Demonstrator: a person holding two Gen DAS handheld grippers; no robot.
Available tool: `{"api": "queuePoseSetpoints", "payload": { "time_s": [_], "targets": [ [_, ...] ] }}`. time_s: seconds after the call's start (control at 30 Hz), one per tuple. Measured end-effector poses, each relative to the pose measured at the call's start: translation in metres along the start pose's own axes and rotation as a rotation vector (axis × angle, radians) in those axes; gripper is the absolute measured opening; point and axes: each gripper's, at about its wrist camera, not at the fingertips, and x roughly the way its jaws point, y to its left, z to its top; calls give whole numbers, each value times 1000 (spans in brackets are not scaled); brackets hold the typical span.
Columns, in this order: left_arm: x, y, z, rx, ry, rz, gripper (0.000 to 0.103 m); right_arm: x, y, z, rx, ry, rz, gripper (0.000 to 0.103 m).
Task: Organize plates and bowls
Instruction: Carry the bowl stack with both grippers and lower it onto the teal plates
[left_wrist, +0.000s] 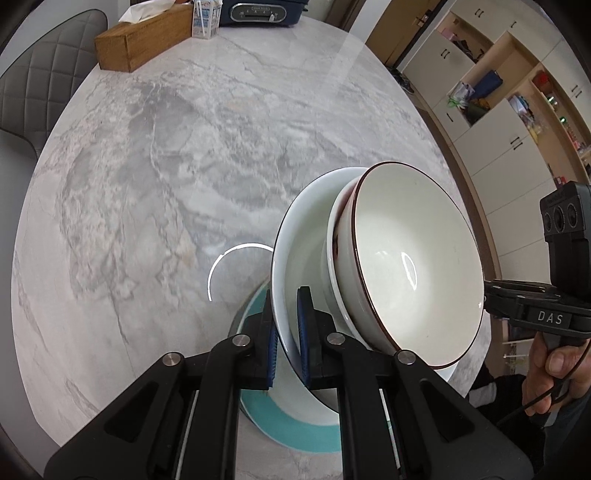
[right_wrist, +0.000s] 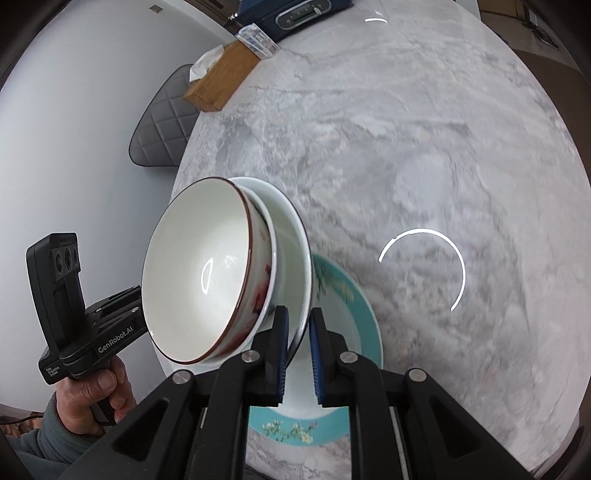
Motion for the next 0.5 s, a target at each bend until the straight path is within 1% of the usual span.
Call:
{"api": "queuePoseSetpoints", "payload": {
  "time_s": [0.13,0.27,0.5],
  "targets": [
    [6,0,-19,5,18,3,7,8,-4,-23,22,16,-5,14],
    [14,0,-32,12,33,7,7,14,-8,-39,34,21,-16,14],
    [27,0,-46,19,47,16,7,20,-14,-54,48,26,-29,13]
  ]
}}
